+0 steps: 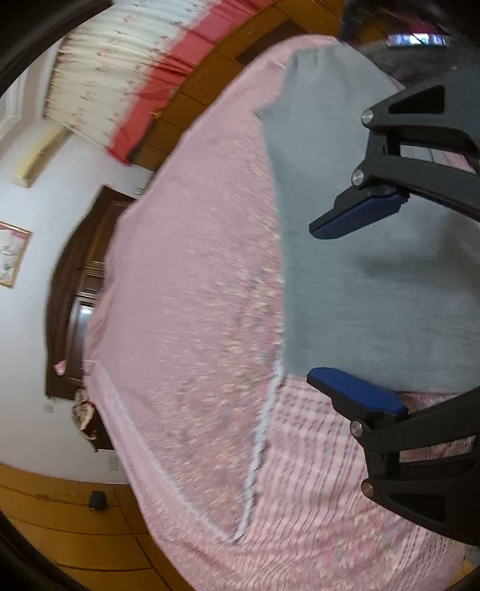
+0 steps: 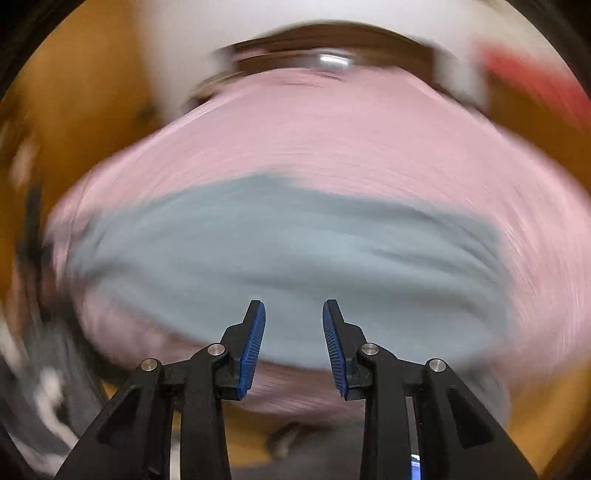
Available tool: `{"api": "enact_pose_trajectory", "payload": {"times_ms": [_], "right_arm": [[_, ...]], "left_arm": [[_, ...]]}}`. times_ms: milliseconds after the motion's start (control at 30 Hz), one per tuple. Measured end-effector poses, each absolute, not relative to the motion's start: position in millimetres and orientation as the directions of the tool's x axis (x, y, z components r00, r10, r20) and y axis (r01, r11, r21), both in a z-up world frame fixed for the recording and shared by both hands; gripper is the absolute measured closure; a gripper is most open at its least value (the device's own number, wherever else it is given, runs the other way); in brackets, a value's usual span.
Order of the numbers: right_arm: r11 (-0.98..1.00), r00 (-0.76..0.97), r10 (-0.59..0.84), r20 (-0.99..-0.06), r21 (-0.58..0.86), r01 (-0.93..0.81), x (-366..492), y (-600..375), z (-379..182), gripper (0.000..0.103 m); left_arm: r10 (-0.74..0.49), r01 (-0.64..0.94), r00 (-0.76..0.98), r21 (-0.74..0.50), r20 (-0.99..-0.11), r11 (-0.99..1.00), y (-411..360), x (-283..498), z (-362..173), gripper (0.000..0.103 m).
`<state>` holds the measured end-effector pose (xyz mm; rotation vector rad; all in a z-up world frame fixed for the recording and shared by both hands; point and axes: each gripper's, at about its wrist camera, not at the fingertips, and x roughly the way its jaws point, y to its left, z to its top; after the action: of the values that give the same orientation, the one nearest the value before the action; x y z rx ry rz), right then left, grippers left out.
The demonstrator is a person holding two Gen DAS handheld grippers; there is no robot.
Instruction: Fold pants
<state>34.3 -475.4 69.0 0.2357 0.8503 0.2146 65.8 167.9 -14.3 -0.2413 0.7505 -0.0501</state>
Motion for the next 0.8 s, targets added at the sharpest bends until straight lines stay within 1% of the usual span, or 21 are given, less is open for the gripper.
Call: {"api": "enact_pose_trajectory", "payload": {"times_ms": [67, 100, 133, 200, 333, 500, 533, 567, 633, 800], "right_arm": [[0.903, 0.655, 0.288, -0.699, 0.425, 0.057, 37.8, -544.8, 57.4, 0.071], [0.856, 0.658, 0.322, -0.681, 0.506, 0.105, 38.1, -575.9, 49.1, 0.071], [0.783, 0.659, 0.399, -0.638, 0.611, 0.118, 38.9, -602.3, 35.8, 0.071], [0.718, 0.658, 0.470, -0.588, 0.688, 0.102, 39.3, -618.6, 24.8, 0.071], [0.683, 0.639, 0.534, -0.554, 0.728, 0.060, 46.9, -617.8, 10.8, 0.071], [0.663, 0.627, 0.562, -0.539, 0.747, 0.048, 58.9, -602.8, -17.7, 0.074], [0.658, 0.625, 0.569, -0.535, 0.751, 0.044, 61.7, -601.3, -19.4, 0.081], [0.662, 0.623, 0.567, -0.538, 0.748, 0.044, 58.5, -599.8, -17.8, 0.089], [0.692, 0.635, 0.549, -0.543, 0.722, 0.018, 59.5, -595.8, -7.9, 0.092], [0.801, 0.664, 0.485, -0.569, 0.594, -0.075, 65.4, -579.4, 38.5, 0.092]], "left_arm": [[-0.103, -0.057, 0.704, -0.201, -0.703, 0.978, 163.8, 71.2, -25.9, 0.028], [-0.090, -0.063, 0.699, -0.186, -0.710, 0.980, 161.5, 72.4, -28.2, 0.028], [-0.082, -0.066, 0.699, -0.178, -0.711, 0.982, 160.5, 72.1, -29.1, 0.028], [-0.064, -0.075, 0.699, -0.163, -0.712, 0.984, 156.8, 73.1, -31.7, 0.028], [-0.042, -0.090, 0.695, -0.144, -0.718, 0.985, 152.3, 75.0, -36.4, 0.027], [-0.055, -0.108, 0.690, -0.177, -0.722, 0.978, 160.3, 73.6, -40.3, 0.025], [-0.061, -0.109, 0.691, -0.187, -0.720, 0.976, 161.5, 73.4, -40.9, 0.025], [-0.063, -0.109, 0.691, -0.190, -0.720, 0.976, 164.6, 70.3, -40.4, 0.025], [-0.058, -0.109, 0.692, -0.183, -0.720, 0.977, 163.9, 69.7, -41.2, 0.025], [-0.052, -0.109, 0.692, -0.175, -0.720, 0.979, 165.2, 68.7, -40.8, 0.025]]}}
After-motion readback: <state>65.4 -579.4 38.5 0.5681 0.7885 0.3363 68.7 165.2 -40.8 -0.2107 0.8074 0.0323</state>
